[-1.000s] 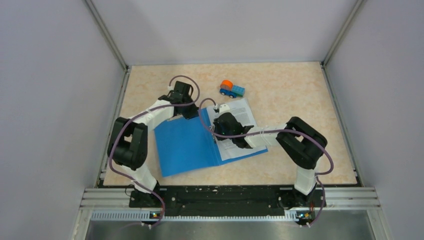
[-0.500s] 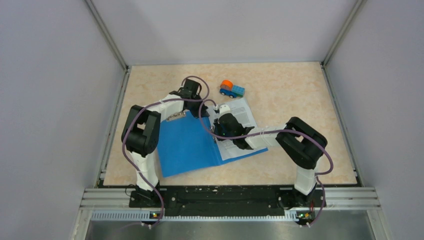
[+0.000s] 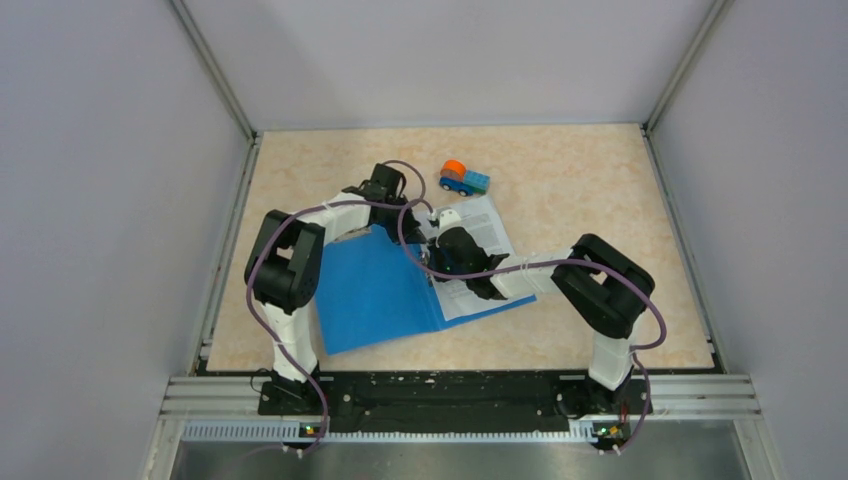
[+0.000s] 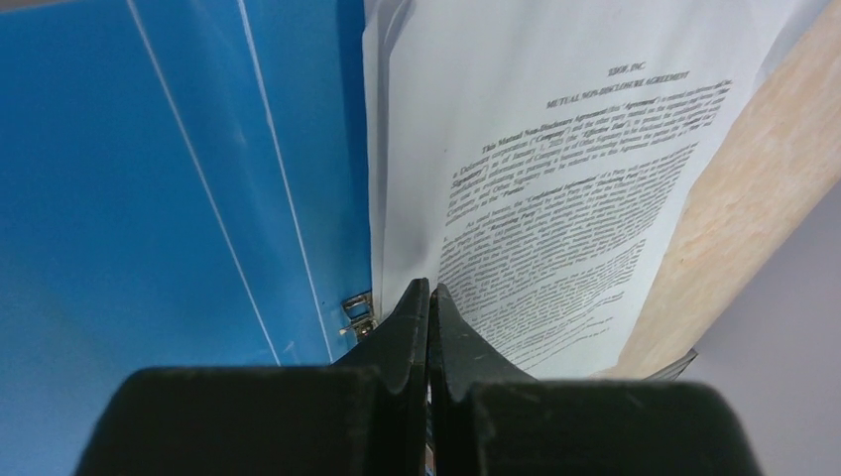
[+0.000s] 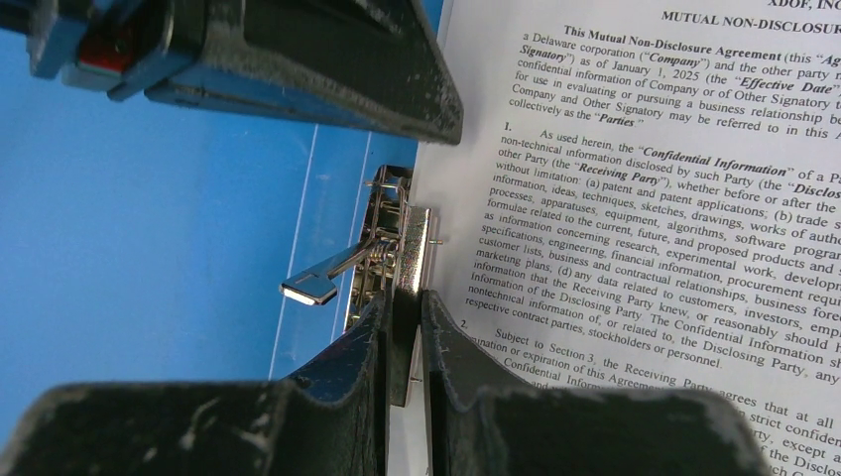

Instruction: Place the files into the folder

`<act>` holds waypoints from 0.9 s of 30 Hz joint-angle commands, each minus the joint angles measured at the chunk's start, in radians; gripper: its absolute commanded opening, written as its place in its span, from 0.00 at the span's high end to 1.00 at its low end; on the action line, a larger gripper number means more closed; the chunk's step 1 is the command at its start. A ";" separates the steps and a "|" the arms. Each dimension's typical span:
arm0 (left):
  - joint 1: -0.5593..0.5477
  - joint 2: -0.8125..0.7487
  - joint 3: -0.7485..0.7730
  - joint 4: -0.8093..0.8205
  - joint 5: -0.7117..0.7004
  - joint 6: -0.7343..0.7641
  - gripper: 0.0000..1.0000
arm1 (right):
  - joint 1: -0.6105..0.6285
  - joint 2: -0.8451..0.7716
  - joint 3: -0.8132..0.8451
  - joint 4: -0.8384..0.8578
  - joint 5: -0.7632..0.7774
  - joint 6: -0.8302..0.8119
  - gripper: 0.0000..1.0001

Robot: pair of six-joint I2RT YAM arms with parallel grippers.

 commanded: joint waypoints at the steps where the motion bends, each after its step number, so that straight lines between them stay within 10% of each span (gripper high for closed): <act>1: -0.002 0.016 -0.034 -0.002 0.039 0.027 1.00 | -0.003 -0.012 -0.019 -0.026 -0.008 -0.023 1.00; 27: -0.002 -0.028 -0.050 0.038 0.104 0.047 1.00 | -0.005 0.008 0.002 -0.051 -0.019 -0.022 1.00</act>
